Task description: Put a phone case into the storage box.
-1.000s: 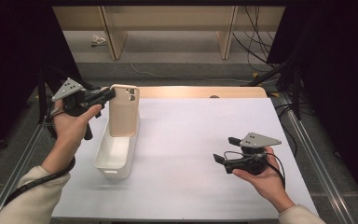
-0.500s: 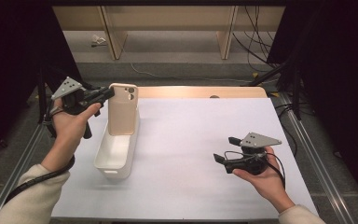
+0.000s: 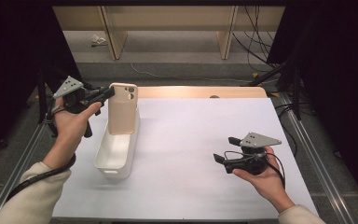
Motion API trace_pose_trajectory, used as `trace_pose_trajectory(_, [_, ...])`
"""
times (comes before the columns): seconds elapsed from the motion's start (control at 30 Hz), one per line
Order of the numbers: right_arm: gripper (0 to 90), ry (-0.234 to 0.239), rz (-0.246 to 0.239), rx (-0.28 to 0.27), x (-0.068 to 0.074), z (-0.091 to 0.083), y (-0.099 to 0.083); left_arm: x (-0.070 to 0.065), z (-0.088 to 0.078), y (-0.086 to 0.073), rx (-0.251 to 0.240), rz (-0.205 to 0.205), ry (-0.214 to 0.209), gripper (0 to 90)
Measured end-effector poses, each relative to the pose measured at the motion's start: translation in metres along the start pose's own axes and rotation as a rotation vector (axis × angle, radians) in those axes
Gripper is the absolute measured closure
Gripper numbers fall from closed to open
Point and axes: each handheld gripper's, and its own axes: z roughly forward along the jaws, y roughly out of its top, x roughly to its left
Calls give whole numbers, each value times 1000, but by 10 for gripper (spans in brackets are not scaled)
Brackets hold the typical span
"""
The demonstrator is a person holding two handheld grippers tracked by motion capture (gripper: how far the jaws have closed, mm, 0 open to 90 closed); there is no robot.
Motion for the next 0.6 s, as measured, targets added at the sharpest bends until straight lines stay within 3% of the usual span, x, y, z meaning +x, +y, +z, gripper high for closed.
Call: trace_pose_trajectory(0.6, [167, 0, 0, 2, 0, 0, 0, 11, 6, -2, 1, -11, 19, 824])
